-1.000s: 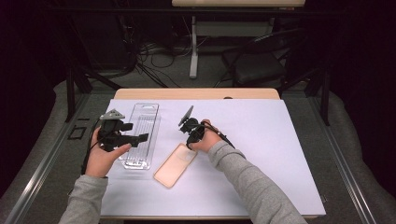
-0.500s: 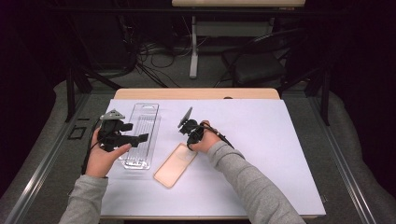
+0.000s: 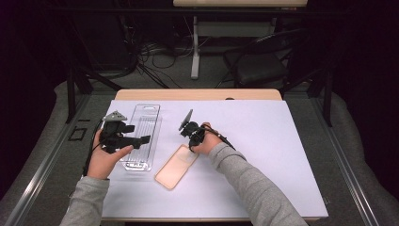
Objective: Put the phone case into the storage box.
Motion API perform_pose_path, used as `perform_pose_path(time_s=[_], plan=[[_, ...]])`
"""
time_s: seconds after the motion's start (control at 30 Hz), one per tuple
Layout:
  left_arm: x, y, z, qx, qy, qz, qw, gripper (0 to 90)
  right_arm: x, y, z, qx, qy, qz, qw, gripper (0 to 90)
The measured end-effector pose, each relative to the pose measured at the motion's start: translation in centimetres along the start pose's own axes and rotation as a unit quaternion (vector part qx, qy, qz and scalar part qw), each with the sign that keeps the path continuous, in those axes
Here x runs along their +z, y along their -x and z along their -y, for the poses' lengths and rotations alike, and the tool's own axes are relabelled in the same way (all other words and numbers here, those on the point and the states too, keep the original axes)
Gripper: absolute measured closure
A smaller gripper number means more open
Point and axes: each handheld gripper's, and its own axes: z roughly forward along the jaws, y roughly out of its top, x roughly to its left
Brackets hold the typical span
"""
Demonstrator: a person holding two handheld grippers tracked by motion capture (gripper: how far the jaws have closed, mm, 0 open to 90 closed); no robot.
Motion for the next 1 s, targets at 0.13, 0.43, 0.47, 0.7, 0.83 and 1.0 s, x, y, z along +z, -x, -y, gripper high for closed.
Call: perform_pose_path(time_s=[0.13,0.43,0.47,0.7,0.83,1.0], plan=[[-0.07,-0.04,0.00,0.000,0.000,0.000,1.0000,16.6,0.00,-0.15,-0.01,-0.004,0.000,0.003,1.0000,85.7],[0.08,0.04,0.01,0.000,-0.002,0.000,1.0000,16.6,0.02,-0.29,0.01,-0.015,0.002,0.009,0.9998,86.9],[0.08,0.03,0.01,0.000,-0.002,0.000,1.0000,16.6,0.02,-0.29,0.02,-0.016,0.003,0.009,0.9998,87.0],[0.07,0.02,0.04,-0.002,-0.001,-0.001,1.0000,16.6,0.01,-0.34,0.05,-0.016,0.003,0.010,0.9998,87.2],[0.06,-0.01,0.05,-0.002,-0.001,-0.002,1.0000,16.6,0.08,-0.37,0.11,-0.015,0.010,0.012,0.9998,87.3],[0.09,-0.06,0.08,-0.002,0.000,-0.002,1.0000,16.6,0.03,-0.34,0.10,-0.016,0.007,0.013,0.9998,87.4]])
